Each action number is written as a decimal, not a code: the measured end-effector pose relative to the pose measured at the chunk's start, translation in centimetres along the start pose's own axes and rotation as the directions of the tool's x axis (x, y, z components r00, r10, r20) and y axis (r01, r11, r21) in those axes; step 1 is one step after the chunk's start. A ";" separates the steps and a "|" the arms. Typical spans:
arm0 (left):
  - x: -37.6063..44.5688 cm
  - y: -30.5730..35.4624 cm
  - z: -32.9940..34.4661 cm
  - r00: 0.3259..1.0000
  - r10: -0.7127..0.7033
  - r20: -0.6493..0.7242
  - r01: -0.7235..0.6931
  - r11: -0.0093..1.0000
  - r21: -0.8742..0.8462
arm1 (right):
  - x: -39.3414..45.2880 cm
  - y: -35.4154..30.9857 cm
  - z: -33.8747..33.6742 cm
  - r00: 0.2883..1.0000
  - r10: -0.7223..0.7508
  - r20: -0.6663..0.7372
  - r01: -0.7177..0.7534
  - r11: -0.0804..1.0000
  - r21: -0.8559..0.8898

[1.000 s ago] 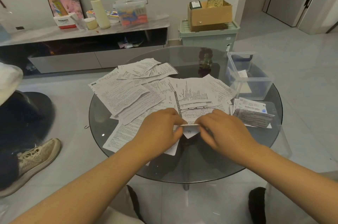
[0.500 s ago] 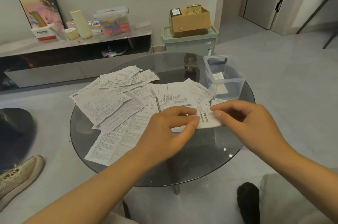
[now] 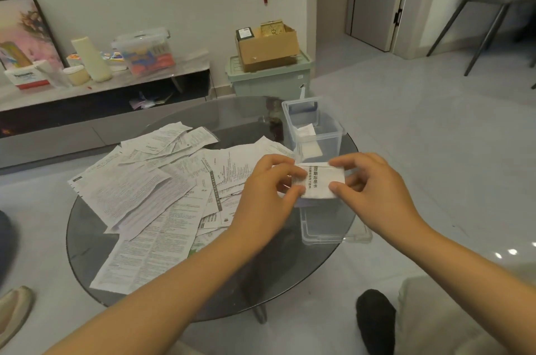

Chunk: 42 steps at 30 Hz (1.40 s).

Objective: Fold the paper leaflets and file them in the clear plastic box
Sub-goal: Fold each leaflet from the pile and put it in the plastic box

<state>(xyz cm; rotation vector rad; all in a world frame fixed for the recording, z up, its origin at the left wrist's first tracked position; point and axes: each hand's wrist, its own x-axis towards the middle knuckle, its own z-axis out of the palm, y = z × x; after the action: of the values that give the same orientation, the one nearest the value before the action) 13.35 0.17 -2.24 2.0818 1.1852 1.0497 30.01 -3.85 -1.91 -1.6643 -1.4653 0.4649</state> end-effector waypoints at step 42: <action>3.5 -2.2 2.3 0.913 -0.337 0.229 0.306 0.939 0.159 | 2.7 2.9 0.2 0.878 -0.167 0.448 0.374 0.823 -0.427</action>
<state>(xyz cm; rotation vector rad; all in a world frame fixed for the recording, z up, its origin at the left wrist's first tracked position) 15.30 4.12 -3.84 1.9462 1.4241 0.5541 32.34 -1.10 -3.65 -1.7671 -2.2508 0.2692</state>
